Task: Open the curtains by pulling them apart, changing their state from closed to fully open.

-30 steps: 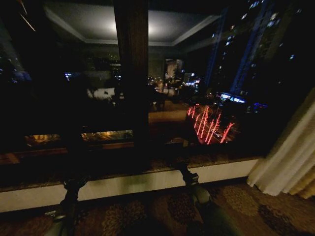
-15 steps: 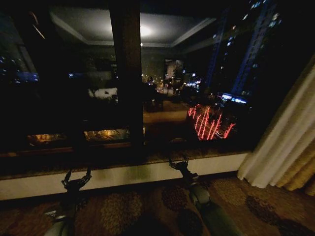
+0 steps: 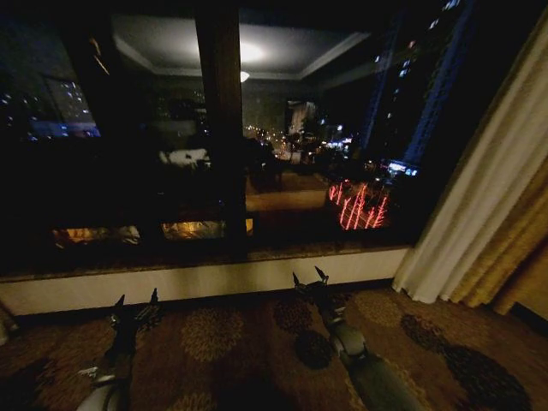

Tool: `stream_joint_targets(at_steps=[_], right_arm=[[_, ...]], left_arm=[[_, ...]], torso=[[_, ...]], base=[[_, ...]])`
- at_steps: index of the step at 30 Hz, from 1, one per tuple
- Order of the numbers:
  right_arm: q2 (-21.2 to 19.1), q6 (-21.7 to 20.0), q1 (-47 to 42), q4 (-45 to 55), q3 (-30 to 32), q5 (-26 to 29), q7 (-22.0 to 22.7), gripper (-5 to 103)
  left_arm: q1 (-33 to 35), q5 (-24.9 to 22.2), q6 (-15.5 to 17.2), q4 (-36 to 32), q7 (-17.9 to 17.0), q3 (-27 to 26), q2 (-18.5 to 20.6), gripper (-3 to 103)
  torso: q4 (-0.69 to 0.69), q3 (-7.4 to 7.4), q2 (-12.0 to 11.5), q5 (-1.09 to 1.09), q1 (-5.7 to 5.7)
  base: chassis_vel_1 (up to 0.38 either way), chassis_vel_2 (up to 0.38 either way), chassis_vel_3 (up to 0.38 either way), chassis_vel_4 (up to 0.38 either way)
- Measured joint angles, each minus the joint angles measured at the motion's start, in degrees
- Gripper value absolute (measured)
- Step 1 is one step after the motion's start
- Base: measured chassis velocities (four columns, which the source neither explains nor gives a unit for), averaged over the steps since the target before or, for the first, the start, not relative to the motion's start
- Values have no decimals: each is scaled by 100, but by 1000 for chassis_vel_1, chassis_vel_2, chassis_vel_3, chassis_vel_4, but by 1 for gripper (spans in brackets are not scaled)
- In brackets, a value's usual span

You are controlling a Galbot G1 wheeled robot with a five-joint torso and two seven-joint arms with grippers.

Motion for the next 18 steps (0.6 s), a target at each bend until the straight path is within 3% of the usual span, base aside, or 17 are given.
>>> stream_joint_targets(at_steps=[18], right_arm=[[1, 0, 2, 0, 0, 0, 0, 100]], left_arm=[[-2, 0, 0, -1, 0, 1, 0, 100]], torso=[[0, 1, -2, 1, 2]], base=[[3, 0, -8, 11]])
